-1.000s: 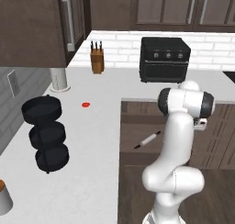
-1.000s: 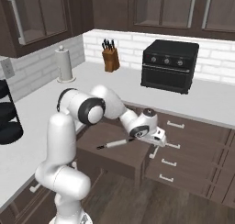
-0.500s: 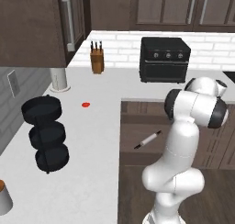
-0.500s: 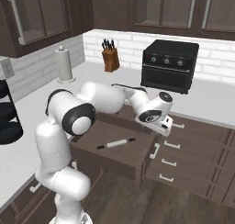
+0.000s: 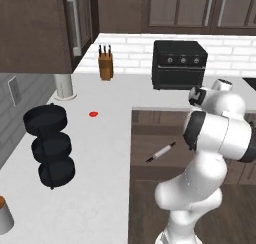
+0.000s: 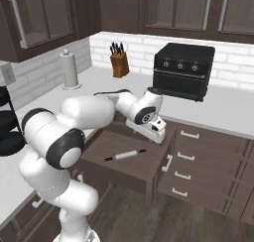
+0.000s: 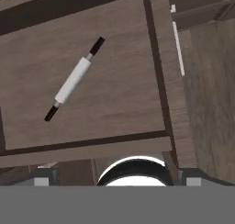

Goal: Pick the rolling pin from the drawer and place it on the counter.

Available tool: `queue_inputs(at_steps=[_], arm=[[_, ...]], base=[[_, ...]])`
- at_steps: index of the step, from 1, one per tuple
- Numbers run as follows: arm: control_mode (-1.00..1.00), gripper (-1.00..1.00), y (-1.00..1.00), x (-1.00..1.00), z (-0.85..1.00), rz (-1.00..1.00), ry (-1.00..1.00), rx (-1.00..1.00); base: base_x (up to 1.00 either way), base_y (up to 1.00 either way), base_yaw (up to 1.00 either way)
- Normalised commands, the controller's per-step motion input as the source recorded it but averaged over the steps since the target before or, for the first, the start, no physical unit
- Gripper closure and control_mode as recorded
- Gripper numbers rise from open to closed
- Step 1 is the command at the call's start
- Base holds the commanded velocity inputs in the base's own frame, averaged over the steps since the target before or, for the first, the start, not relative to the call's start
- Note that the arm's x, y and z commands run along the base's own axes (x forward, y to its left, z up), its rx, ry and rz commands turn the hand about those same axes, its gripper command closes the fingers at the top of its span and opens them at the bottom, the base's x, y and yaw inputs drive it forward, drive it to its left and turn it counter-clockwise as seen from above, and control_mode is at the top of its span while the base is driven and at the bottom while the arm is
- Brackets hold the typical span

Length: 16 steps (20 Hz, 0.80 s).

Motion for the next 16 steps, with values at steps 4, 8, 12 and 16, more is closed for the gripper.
queue_inputs(at_steps=[4,8,12,16], arm=[[-1.0,-1.0,0.95,0.26,-0.42,-0.14,0.21,-0.29],[-1.0,-1.0,0.47,0.18,-0.31,-0.11,0.09,-0.04],[-1.0,-1.0,0.12,0.37,-0.43,-0.11,0.0,0.07],[-1.0,-1.0,0.0,0.58,-0.38,-0.06,0.0,0.1]], base=[[0.0,0.0,0.0],[0.0,0.0,0.0],[0.0,0.0,0.0],[0.0,0.0,0.0]])
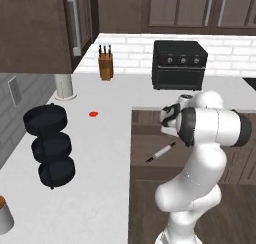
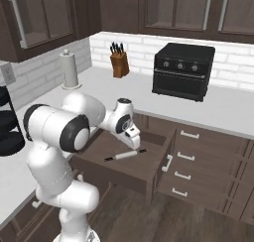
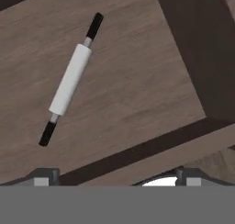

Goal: Pick the rolling pin from the drawer and place it on the counter.

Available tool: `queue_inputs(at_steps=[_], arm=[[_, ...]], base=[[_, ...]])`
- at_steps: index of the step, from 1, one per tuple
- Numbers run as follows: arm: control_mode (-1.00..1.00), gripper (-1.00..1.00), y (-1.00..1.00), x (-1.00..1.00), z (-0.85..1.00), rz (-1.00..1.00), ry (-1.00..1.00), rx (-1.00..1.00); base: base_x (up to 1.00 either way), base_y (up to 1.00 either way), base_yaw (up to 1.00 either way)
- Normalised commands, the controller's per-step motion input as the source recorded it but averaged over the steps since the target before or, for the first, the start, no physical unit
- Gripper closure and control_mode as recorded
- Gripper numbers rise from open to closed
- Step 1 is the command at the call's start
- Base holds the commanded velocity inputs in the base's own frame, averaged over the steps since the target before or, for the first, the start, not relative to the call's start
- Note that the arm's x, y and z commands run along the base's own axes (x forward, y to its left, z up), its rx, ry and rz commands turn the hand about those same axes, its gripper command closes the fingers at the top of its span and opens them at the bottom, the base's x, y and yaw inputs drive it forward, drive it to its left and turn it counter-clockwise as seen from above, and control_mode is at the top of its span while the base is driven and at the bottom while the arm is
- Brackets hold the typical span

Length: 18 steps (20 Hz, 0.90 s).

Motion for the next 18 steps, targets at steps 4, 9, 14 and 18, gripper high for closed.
queue_inputs(at_steps=[4,9,14,18], arm=[[-1.0,-1.0,0.01,0.54,-0.3,0.0,0.01,0.0],[-1.0,-1.0,0.0,0.46,-0.51,0.0,0.0,0.0],[-1.0,-1.0,0.02,0.43,-0.58,0.0,0.0,0.0],[-1.0,-1.0,0.0,0.33,-0.53,0.0,0.0,0.0]], base=[[0.0,0.0,0.0],[0.0,0.0,0.0],[0.0,0.0,0.0],[0.0,0.0,0.0]])
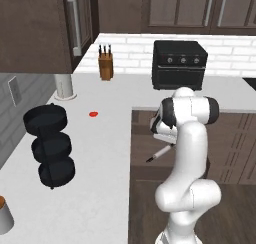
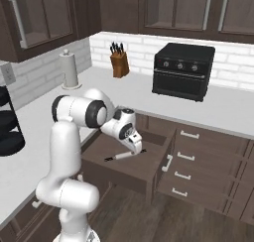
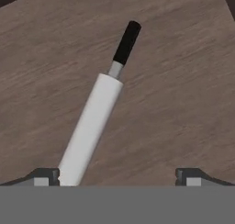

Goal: Pick the rolling pin from the drawer and place it on the counter.

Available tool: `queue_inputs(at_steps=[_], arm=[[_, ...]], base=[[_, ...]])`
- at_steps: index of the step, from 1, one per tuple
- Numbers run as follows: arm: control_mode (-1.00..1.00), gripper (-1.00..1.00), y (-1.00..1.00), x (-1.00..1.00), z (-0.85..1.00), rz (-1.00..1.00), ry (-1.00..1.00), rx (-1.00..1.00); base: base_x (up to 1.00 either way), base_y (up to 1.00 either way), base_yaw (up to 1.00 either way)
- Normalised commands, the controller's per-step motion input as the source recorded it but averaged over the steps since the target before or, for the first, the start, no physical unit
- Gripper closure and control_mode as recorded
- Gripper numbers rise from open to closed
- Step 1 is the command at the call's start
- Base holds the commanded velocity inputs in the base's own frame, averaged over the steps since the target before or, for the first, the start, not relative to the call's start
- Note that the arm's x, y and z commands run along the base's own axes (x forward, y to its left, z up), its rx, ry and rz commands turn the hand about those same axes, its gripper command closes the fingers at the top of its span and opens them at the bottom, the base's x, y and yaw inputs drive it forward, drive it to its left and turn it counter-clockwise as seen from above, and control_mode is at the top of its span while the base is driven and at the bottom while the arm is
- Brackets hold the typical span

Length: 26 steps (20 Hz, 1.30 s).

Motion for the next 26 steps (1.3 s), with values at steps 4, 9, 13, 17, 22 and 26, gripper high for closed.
queue_inputs(at_steps=[4,9,13,17,22,26], arm=[[-1.0,-1.0,0.0,0.23,-0.5,0.0,0.0,0.0],[-1.0,-1.0,0.1,0.46,-0.48,0.0,0.0,0.0],[-1.0,-1.0,0.15,0.44,-0.49,-0.01,0.0,0.0],[-1.0,-1.0,0.04,0.24,-0.57,0.0,0.0,0.0],[-1.0,1.0,0.01,0.05,-0.52,0.0,0.0,0.0],[-1.0,1.0,-0.02,0.0,-0.21,-0.02,0.0,0.0]], base=[[0.0,0.0,0.0],[0.0,0.0,0.0],[0.0,0.0,0.0],[0.0,0.0,0.0],[0.0,0.0,0.0],[0.0,0.0,0.0]])
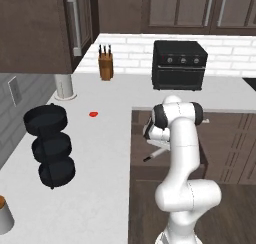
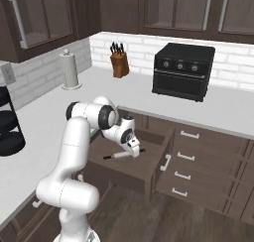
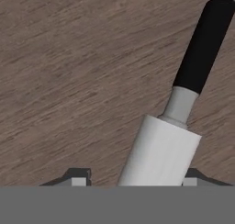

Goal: Pick the rolling pin from the drawer and place it on the counter.

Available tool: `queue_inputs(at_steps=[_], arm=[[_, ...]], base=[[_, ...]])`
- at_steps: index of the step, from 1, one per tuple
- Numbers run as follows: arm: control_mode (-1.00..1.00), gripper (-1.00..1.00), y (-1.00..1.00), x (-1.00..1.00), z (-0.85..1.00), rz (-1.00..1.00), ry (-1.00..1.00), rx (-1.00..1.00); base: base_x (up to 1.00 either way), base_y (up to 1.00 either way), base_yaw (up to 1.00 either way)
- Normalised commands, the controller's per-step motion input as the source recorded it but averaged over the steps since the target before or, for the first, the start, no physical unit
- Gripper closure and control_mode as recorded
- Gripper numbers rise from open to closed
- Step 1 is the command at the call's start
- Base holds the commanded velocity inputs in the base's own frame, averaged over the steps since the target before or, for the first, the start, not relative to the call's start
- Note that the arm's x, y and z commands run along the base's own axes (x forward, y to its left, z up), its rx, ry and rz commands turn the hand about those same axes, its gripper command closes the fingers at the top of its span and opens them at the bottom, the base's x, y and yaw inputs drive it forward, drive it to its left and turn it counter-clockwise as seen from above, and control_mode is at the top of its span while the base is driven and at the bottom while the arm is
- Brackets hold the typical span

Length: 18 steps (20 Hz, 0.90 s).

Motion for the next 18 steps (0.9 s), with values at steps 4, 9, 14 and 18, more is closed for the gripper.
queue_inputs(at_steps=[4,9,14,18], arm=[[-1.0,1.0,-0.07,-0.08,-0.03,-0.08,0.0,0.0],[-1.0,1.0,-0.18,-0.06,0.7,-0.06,-0.01,0.01],[-1.0,1.0,-0.18,-0.16,1.0,-0.1,0.0,0.0],[-1.0,1.0,-0.32,-0.46,1.0,-0.08,0.0,0.0]], base=[[0.0,0.0,0.0],[0.0,0.0,0.0],[0.0,0.0,0.0],[0.0,0.0,0.0]])
